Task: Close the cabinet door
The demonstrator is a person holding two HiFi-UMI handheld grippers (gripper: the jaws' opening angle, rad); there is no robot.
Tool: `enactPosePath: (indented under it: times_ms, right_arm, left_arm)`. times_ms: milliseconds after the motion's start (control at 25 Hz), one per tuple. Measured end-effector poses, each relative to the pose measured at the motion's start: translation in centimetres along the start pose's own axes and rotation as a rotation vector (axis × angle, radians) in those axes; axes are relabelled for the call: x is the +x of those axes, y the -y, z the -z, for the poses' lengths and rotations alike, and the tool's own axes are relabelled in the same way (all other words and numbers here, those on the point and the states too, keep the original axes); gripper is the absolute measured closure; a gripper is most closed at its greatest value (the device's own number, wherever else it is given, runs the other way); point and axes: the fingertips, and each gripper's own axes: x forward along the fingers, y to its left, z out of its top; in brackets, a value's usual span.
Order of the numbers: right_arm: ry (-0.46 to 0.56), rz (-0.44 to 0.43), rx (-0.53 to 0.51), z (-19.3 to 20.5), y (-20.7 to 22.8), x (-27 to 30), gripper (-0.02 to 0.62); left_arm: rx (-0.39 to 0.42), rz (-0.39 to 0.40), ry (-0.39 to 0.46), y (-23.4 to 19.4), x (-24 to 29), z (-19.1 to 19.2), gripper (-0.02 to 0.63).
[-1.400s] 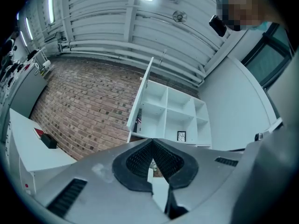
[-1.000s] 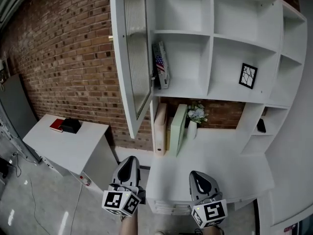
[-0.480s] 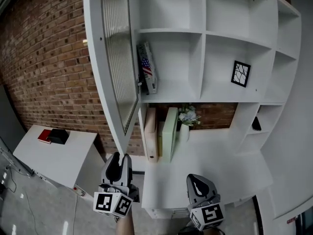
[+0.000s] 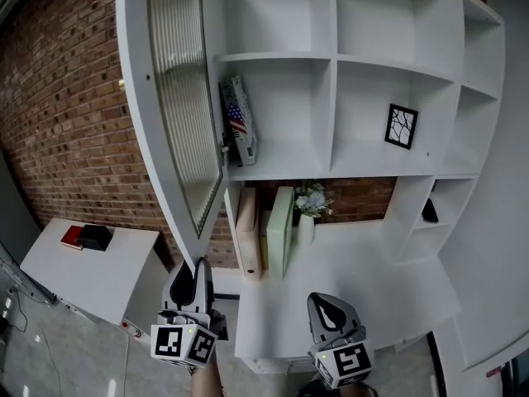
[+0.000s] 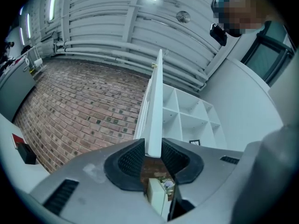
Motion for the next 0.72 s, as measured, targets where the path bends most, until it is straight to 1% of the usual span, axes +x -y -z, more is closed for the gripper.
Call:
enactPosePath:
  times_ms: [240,400,520,720]
  right_arm:
    - [0.006,0.003,0.014,-0.2,0.7,-0.2,0.595]
    - [0.006,-0.014,0.016,0.2,0.5,-0.1,0.595]
    - [0.001,-0.017,0.026,0.5,0.3,-0.2,0.595]
    - [-0.002,-0.014,0.031,0.8,0.4,-0.4,0.595]
  left_arm:
    - [0.04,-0.001,-0.021,0.7,0.2,0.0,0.506]
    - [0.07,0.037,-0.002,2.4,0.6,-0.2,0.506]
    - [0.122,0.047,-0.051,3.2,0.7,0.6,0.505]
    - [0.117,0.084,-0.049,4.7,1.0,0.9,0.503]
